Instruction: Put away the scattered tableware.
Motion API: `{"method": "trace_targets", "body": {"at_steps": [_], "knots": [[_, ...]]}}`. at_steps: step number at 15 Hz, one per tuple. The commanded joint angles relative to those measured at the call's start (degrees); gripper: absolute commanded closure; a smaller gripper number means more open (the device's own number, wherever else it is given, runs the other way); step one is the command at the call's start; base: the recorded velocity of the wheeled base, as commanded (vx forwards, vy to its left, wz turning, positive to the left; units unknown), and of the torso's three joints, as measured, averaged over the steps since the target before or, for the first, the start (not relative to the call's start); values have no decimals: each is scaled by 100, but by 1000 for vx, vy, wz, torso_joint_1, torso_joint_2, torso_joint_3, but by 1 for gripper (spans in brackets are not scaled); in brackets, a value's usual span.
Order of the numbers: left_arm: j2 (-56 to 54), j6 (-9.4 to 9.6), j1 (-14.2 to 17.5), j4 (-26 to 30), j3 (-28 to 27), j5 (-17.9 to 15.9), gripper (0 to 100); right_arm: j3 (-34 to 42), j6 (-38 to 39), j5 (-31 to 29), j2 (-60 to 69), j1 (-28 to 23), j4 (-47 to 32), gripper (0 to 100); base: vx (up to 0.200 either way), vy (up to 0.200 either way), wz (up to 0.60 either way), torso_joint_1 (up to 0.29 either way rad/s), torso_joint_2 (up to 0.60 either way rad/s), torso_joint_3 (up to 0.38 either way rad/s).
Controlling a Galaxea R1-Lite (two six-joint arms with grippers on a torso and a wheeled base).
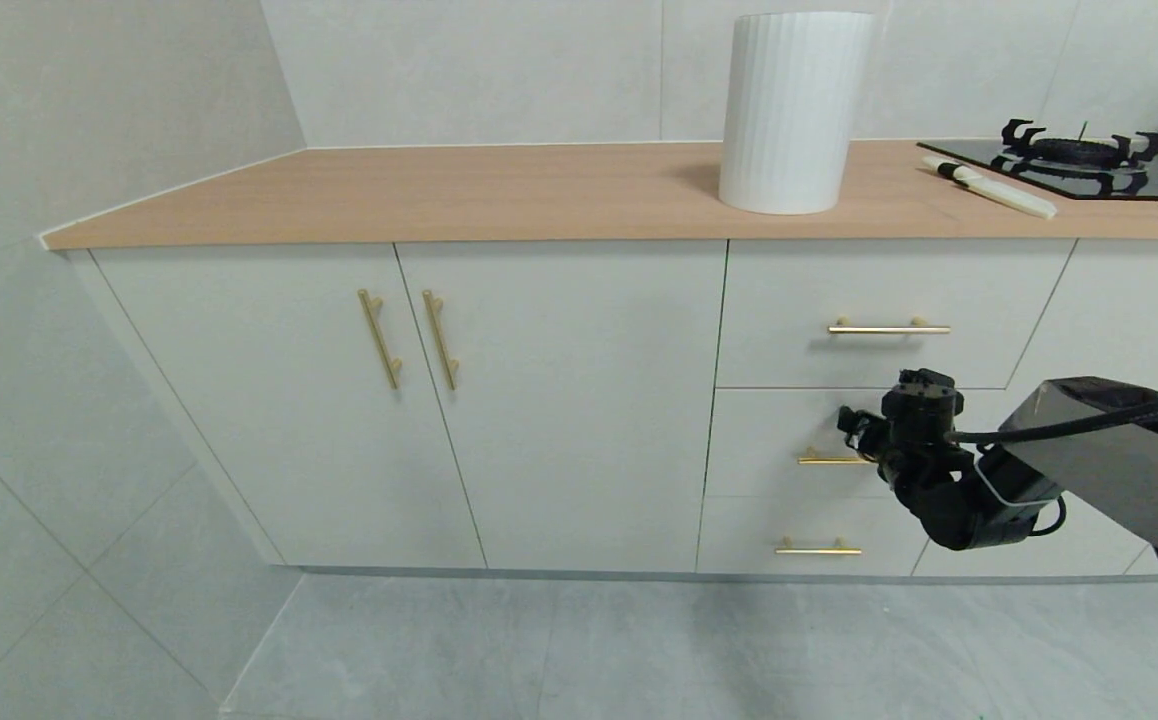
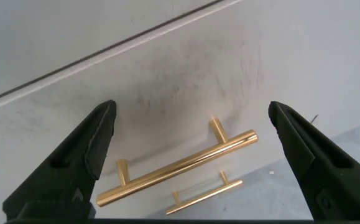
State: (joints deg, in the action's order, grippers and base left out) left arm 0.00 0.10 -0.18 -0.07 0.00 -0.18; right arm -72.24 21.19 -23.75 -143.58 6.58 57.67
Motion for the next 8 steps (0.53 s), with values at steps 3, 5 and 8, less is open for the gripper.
{"method": "trace_targets", "body": {"at_steps": [3,5,8], "knots": [[0,-1,1,-1,0,1,0,-176,8,-113,-91,-43,42,0,0,0,0,0,0,0],[0,-1,1,-1,0,1,0,-238,8,-130,-126,-43,42,0,0,0,0,0,0,0],[0,-1,1,-1,0,1,0,-361,8,-227,-179,-52,42,0,0,0,0,0,0,0]]}}
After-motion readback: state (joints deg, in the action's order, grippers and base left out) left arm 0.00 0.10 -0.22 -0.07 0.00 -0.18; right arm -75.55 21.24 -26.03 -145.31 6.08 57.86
